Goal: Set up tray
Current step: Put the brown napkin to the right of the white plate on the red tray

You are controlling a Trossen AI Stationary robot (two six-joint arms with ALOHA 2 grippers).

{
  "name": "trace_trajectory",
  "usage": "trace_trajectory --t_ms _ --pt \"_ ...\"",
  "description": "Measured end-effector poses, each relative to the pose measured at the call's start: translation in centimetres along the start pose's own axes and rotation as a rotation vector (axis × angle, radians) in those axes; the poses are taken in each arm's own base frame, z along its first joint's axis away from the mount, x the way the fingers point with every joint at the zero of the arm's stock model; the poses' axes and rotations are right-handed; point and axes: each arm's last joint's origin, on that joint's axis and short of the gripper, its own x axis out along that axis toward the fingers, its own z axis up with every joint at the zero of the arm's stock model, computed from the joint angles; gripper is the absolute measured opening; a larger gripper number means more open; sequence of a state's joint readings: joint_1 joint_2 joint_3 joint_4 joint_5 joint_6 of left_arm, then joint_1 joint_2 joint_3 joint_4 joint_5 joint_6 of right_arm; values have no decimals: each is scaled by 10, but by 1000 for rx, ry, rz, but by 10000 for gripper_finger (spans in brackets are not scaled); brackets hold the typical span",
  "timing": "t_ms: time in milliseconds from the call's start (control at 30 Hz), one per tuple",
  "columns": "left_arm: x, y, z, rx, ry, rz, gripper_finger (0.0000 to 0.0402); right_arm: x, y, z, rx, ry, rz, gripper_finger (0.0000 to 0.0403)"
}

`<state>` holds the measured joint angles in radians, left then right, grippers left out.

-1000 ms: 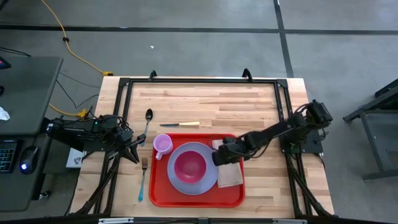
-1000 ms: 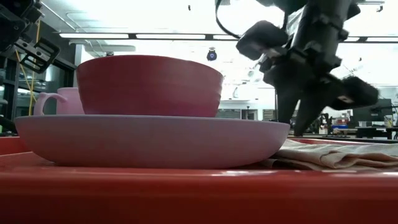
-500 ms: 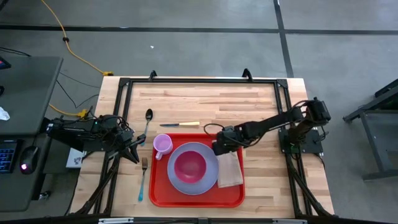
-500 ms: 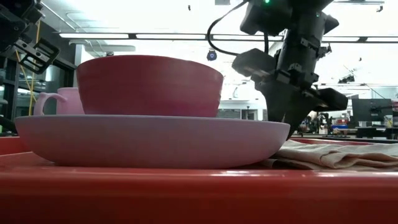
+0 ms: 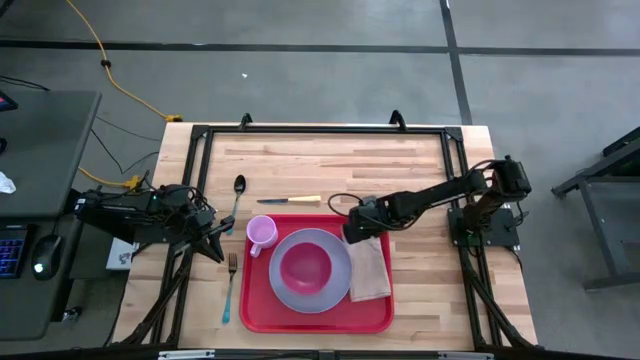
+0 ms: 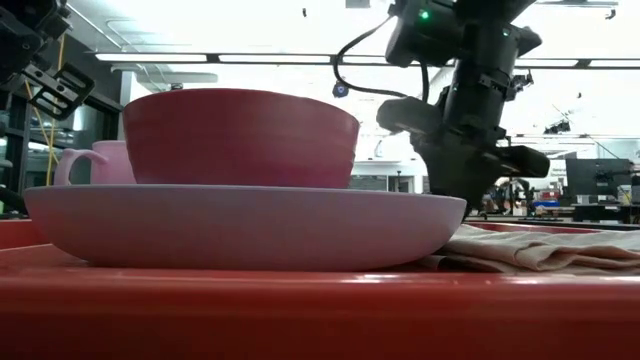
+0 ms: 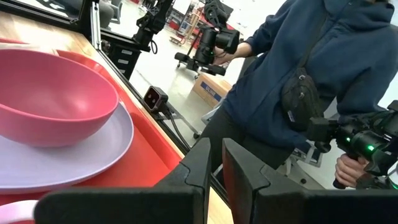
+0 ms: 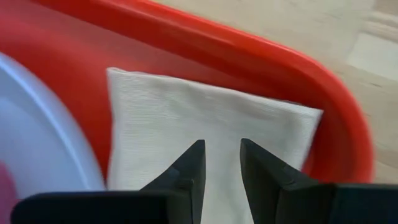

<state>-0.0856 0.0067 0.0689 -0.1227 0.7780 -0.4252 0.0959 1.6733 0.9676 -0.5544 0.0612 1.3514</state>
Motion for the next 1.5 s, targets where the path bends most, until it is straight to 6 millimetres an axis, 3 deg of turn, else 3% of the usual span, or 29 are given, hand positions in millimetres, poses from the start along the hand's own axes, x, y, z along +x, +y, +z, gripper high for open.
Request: trace_trajectory --t_ms 700,967,1500 --pt "0 0 0 -1 0 1 74 0 -3 -4 -26 -57 -52 78" --pt "0 0 0 -1 0 1 74 15 -3 -13 -43 -7 -95 78" --pt "0 0 0 -1 1 1 74 15 -5 -19 -20 14 -129 78"
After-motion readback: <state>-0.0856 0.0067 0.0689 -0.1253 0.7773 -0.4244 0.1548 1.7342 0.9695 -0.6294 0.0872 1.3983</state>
